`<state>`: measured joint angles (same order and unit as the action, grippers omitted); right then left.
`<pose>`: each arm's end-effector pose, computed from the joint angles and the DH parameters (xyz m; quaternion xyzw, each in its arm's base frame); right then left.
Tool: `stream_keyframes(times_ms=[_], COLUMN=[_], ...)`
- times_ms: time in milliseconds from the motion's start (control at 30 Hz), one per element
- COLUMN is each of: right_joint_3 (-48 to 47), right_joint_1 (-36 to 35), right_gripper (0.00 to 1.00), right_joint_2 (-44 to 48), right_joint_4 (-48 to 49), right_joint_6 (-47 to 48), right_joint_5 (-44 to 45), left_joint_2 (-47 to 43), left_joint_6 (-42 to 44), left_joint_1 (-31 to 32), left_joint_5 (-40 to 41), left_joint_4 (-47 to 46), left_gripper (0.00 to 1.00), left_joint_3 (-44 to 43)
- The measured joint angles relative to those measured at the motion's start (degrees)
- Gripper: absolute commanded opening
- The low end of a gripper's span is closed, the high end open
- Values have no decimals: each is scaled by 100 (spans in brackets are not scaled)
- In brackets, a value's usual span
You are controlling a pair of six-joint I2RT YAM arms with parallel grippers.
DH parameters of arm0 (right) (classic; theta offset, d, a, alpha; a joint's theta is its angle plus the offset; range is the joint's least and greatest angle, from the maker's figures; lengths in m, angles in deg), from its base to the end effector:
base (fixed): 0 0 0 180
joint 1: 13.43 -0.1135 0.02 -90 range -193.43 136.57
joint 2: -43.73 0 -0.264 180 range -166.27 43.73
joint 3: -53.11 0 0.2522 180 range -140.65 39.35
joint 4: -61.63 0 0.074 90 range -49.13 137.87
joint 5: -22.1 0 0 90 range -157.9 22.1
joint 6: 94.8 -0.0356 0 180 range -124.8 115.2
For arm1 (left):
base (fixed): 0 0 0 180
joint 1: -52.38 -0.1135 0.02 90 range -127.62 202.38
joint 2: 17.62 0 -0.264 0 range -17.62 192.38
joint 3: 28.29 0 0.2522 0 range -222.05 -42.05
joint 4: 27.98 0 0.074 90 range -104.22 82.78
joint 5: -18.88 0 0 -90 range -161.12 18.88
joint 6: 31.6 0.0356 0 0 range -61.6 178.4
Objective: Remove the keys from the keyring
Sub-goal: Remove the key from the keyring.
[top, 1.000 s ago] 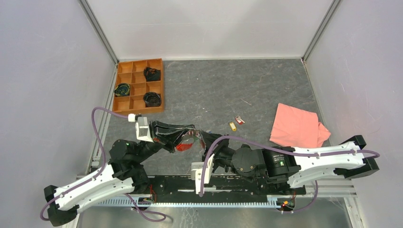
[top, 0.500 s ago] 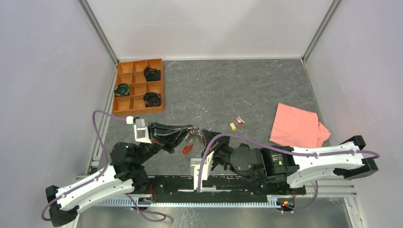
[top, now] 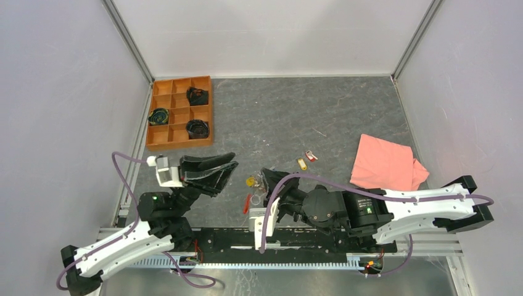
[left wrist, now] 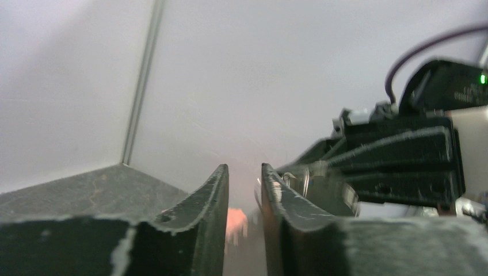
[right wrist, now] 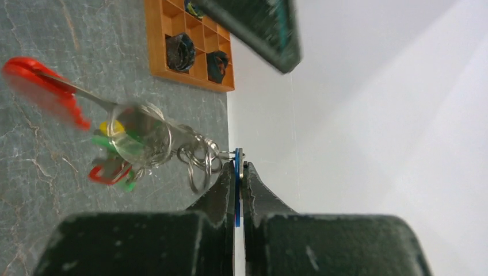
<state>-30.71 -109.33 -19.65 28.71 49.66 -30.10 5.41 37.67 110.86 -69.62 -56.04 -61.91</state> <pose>-0.0027 0.2387 0.4155 -0.6613 0.3847 -0.0267 0.6434 0.0586 -0.0937 0.3316 0.1290 0.4137 -0.5701 0.6979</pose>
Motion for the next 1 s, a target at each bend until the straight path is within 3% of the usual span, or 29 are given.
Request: stream_keyframes(times_ms=[267,533,733,1000], right_joint_3=[-7,-7,-7,-13], right_joint_1=[-37,-66,-118,-188], right_gripper=[0,0,0,0], right_joint_2=[-4,153,398,501], right_joint_4=[-278,-393,-509,-848], right_joint_6=[446,682,761,758], right_joint_5=[57,-96,-481,-1117], left_joint_2=[-490,79,479,841], left_joint_6=[424,1281,2013,2708], left_joint_1=[-37,-37,-39,-39], left_joint_5=[291,-293,-909,-1375], left_joint_4=[223,1818,3018,4048], left_gripper=[51,50,42,39], left_joint_3=[-17,-1287,-2350,-2942])
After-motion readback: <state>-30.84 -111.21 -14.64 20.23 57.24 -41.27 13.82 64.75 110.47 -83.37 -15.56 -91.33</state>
